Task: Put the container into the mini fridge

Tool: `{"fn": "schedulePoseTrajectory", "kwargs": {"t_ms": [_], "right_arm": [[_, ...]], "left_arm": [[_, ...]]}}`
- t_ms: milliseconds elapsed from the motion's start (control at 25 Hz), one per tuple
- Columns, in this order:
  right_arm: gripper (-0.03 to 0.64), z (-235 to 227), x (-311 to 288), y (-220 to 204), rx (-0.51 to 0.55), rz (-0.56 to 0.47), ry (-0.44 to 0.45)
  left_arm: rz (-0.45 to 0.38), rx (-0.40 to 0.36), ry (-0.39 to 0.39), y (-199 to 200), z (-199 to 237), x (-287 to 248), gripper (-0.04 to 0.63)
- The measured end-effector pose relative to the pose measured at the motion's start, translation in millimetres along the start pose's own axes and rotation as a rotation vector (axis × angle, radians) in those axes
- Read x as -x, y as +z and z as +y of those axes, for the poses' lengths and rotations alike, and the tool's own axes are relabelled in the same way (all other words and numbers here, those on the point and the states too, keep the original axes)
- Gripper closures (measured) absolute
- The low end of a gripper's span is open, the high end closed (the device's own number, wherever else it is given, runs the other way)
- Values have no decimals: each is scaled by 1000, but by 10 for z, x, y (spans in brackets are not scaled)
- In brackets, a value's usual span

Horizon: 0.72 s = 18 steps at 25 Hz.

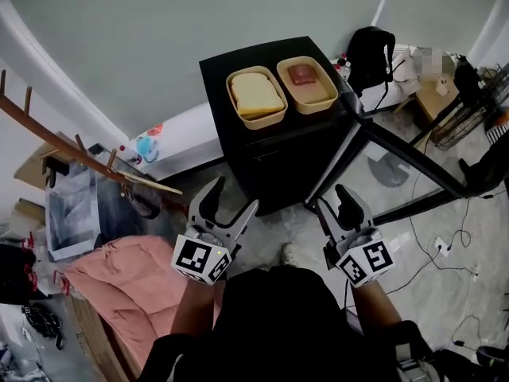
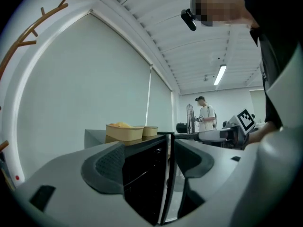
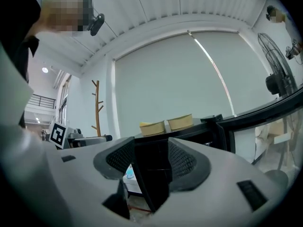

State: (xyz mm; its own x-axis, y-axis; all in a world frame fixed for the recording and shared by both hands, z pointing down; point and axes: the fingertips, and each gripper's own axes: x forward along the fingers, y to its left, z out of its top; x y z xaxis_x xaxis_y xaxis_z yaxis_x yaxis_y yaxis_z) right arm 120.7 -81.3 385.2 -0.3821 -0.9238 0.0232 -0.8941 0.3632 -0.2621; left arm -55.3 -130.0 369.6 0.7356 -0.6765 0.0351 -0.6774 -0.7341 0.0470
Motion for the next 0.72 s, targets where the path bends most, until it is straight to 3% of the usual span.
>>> {"fn": "schedulePoseTrajectory", "kwargs": {"t_ms": [320,560,720], "right_arm": [[382,-265,-368,87,-39,-26,52],[389,-340,-520,81,-87,-28,102],[392,-359,-552,106,-91,-31,134]], "left_arm": [[47,-133,-44,243,146,-537,255],[75,-222,-49,365,250,-795,332],[196,-433,-64,307,274,-1014,337]]}}
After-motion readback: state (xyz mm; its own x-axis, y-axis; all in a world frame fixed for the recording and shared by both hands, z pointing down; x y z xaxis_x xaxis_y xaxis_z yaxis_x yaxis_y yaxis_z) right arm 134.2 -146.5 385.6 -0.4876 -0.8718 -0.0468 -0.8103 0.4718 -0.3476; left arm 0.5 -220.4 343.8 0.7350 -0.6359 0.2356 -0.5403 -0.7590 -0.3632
